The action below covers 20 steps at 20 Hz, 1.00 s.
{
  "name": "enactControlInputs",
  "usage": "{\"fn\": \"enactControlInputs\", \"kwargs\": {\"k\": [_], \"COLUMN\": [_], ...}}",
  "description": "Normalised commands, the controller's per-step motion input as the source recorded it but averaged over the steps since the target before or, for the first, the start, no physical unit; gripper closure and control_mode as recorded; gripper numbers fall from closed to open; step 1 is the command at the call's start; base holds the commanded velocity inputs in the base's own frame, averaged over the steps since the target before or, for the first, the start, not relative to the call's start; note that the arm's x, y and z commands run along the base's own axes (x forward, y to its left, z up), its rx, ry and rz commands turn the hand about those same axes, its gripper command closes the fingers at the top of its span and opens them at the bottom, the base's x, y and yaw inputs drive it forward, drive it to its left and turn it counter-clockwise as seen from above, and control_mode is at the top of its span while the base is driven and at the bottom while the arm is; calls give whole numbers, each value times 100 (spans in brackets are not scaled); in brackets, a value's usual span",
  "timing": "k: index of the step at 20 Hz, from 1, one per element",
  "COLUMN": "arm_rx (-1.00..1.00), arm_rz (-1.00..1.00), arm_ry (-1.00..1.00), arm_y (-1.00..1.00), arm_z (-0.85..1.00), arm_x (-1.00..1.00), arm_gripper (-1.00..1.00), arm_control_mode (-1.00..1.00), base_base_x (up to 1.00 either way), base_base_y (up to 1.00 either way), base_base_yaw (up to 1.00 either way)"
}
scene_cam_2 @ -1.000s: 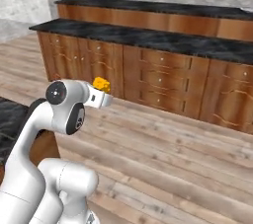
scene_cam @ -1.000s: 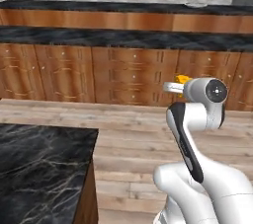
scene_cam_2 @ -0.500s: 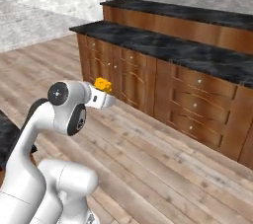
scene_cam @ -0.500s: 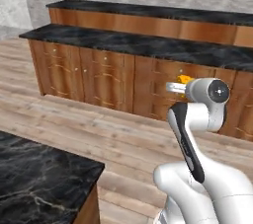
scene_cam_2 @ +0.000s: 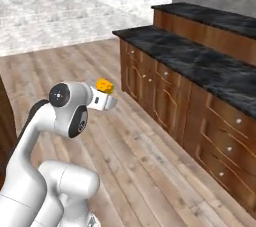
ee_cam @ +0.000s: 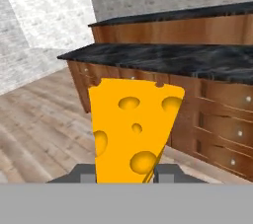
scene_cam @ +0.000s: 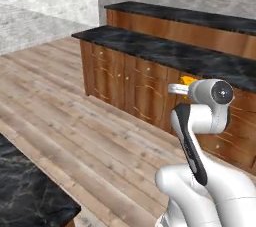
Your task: Take the cheese, steak, and garlic from the fridge and place them on the plate on the dining counter to create an appetizer plate.
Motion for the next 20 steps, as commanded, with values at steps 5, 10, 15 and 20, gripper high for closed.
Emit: {"fn": "enactControlInputs", "kwargs": {"k": [5,10,15,20], "arm_rx": [0,0,0,0], "arm_rz": [0,0,0,0], "arm_ry": [0,0,0,0], "arm_y": [0,0,0,0], "arm_z": [0,0,0,0], "arm_x": [0,0,0,0], "arm_gripper": [100,100,100,100], "arm_control_mode": [100,100,100,100], "base_base_x": [100,100,100,100], "base_base_y": [-37,-33,-35,-28], "base_base_yaw": [58,54,42,24]}}
